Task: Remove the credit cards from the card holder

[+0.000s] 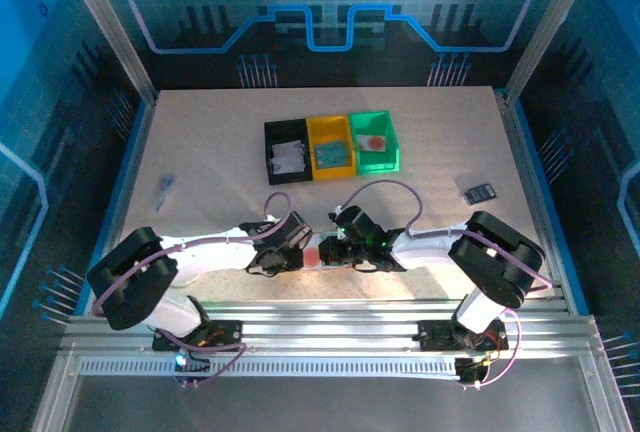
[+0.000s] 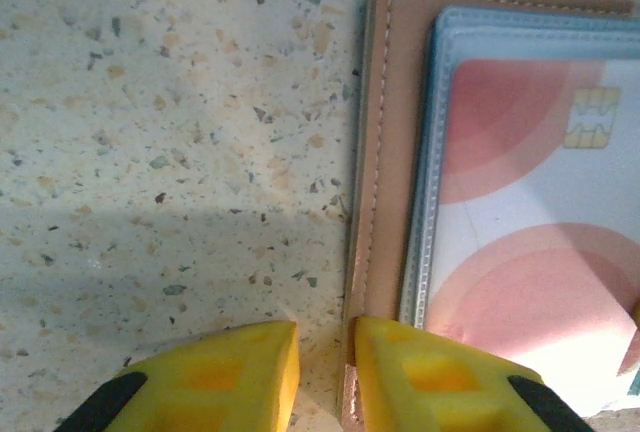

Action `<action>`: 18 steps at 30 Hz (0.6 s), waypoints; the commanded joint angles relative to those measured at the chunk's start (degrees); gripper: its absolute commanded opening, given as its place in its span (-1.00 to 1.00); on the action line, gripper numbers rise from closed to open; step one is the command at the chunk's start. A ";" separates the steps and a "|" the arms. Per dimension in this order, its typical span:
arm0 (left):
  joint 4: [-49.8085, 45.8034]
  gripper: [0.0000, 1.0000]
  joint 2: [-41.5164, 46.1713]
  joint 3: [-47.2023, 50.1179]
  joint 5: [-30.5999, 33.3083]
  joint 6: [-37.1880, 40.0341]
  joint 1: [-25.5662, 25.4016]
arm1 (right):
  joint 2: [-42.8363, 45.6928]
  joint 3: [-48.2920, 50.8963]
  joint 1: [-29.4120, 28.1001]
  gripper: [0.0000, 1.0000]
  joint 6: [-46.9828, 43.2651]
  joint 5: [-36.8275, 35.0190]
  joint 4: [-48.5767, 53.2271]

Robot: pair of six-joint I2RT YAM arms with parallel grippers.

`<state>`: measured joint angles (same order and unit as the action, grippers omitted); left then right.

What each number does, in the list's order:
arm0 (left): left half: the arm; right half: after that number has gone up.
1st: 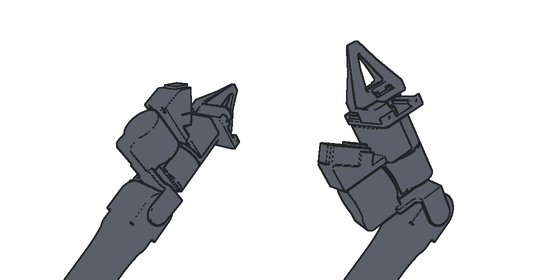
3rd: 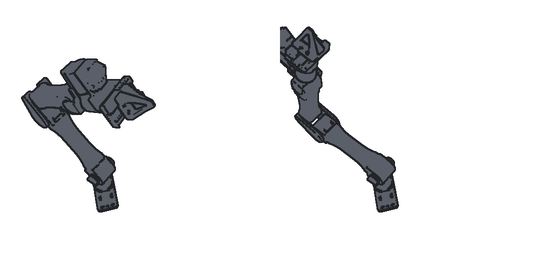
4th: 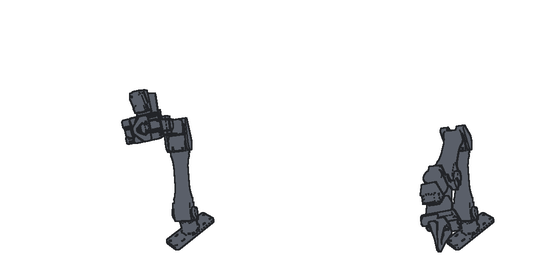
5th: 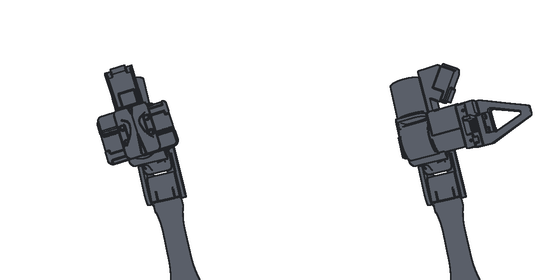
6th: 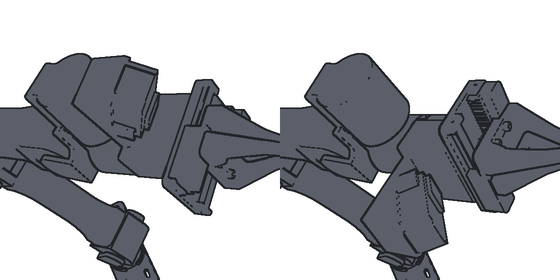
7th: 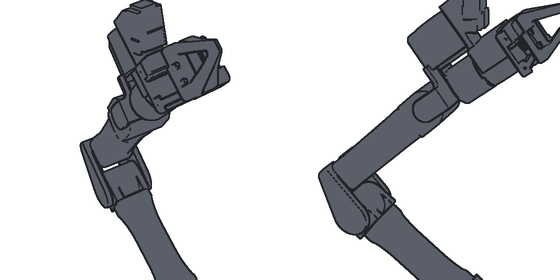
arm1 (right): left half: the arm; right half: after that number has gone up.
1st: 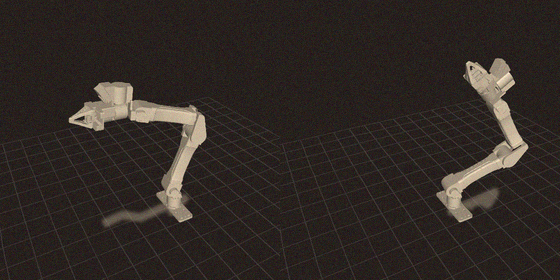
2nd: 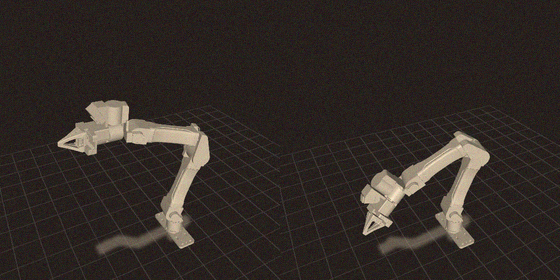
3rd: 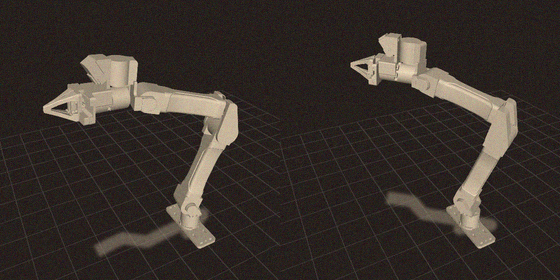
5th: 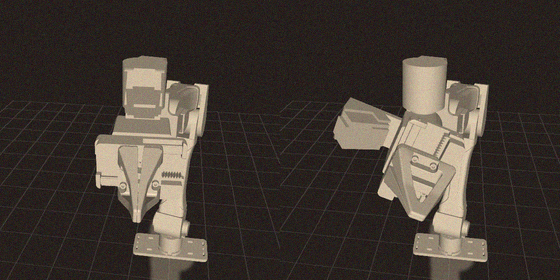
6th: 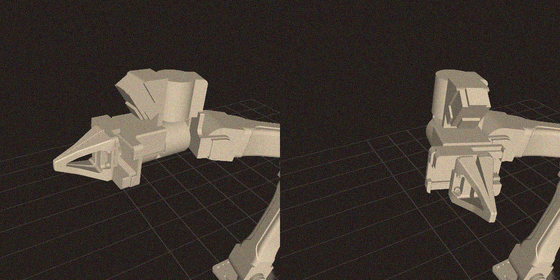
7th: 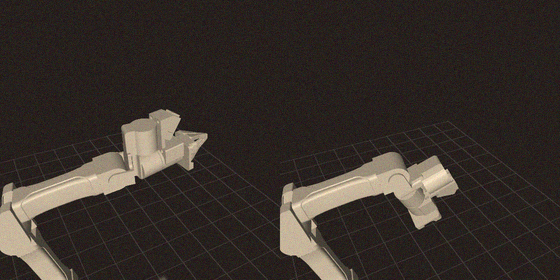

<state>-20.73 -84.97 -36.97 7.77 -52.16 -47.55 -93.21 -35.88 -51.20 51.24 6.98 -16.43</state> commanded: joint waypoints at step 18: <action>12.73 -0.53 -11.93 5.81 -7.53 -0.53 -1.86 | 6.67 3.93 3.97 -1.00 -0.79 5.31 -0.58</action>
<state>-20.71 -84.97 -36.97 8.16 -52.18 -47.81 -88.47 -32.80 -48.12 51.22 11.18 -17.08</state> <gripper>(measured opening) 0.237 0.039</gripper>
